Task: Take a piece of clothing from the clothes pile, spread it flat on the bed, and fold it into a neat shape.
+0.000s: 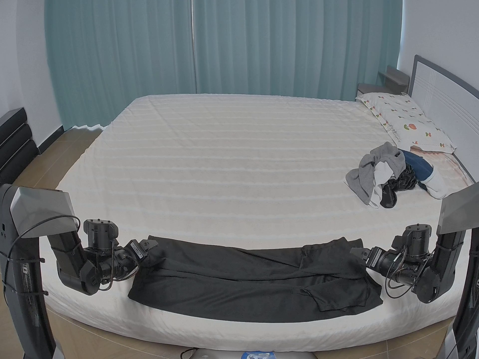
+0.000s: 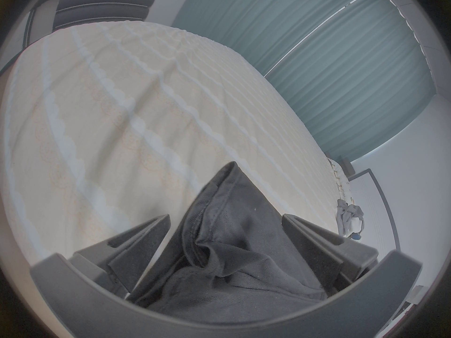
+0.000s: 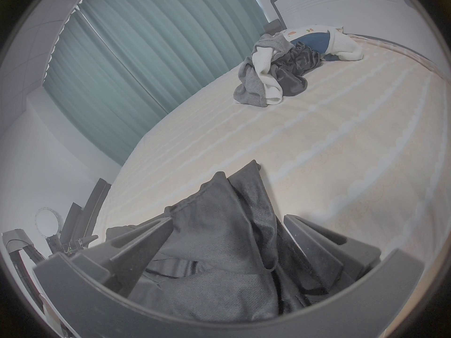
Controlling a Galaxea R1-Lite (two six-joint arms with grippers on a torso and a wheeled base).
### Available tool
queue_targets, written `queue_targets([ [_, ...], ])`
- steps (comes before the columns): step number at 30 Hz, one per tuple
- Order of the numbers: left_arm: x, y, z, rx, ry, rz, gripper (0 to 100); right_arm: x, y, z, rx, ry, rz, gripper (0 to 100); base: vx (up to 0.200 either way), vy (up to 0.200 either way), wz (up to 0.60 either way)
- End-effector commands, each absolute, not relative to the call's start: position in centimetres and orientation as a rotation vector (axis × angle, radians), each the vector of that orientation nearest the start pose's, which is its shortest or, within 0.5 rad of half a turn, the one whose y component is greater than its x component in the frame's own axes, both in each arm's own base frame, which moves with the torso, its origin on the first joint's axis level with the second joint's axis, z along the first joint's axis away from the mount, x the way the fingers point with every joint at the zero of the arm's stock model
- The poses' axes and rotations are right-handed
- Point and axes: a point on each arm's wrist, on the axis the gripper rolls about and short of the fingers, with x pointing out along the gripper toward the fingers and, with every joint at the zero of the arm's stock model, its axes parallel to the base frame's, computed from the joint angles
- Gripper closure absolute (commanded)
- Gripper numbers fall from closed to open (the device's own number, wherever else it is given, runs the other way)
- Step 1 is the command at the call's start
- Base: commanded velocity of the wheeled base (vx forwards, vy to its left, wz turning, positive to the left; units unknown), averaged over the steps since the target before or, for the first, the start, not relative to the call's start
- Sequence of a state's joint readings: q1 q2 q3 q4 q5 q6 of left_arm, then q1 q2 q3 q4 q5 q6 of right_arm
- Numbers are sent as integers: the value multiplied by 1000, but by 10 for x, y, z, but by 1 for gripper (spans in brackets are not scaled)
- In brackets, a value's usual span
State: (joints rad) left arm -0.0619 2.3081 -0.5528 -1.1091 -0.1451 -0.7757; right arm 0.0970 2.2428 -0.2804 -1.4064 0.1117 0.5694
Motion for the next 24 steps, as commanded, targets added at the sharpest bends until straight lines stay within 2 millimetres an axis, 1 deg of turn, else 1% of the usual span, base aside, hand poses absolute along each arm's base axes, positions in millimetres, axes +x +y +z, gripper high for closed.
queue_targets([
  [1, 327, -29, -29, -765, 701, 52, 0, 274, 29, -4, 556, 584, 44, 0, 0, 0, 0],
  [5, 333, -29, -32, -757, 682, 77, 0, 273, 29, -4, 556, 585, 42, 0, 0, 0, 0],
  [8, 333, -31, -34, -748, 684, 86, 0, 273, 29, -3, 555, 582, 38, 0, 0, 0, 0],
  [9, 333, -32, -34, -747, 684, 86, 100, 273, 29, -3, 555, 582, 38, 0, 0, 0, 0],
  [11, 332, -32, -32, -745, 676, 93, 100, 268, 30, 3, 553, 573, 46, 0, 0, 0, 0],
  [12, 332, -32, -32, -745, 676, 93, 100, 268, 30, 3, 553, 573, 46, 0, 0, 0, 0],
  [13, 333, -31, -31, -737, 664, 116, 100, 264, 32, 10, 552, 568, 56, 0, 0, 0, 0],
  [15, 334, -30, -32, -730, 654, 138, 100, 260, 35, 12, 549, 572, 68, 0, 0, 0, 0],
  [18, 334, -30, -32, -728, 652, 144, 100, 256, 39, 11, 545, 587, 80, 0, 0, 0, 0],
  [21, 333, -29, -28, -730, 642, 143, 100, 253, 43, 11, 540, 600, 92, 0, 0, 0, 0],
  [22, 334, -29, -23, -733, 627, 139, 100, 253, 44, 10, 537, 607, 94, 0, 0, 0, 0],
  [23, 334, -29, -23, -733, 627, 139, 100, 253, 44, 10, 537, 607, 94, 0, 0, 0, 0],
  [24, 335, -29, -16, -738, 604, 137, 100, 252, 48, 7, 542, 627, 99, 0, 0, 0, 0],
])
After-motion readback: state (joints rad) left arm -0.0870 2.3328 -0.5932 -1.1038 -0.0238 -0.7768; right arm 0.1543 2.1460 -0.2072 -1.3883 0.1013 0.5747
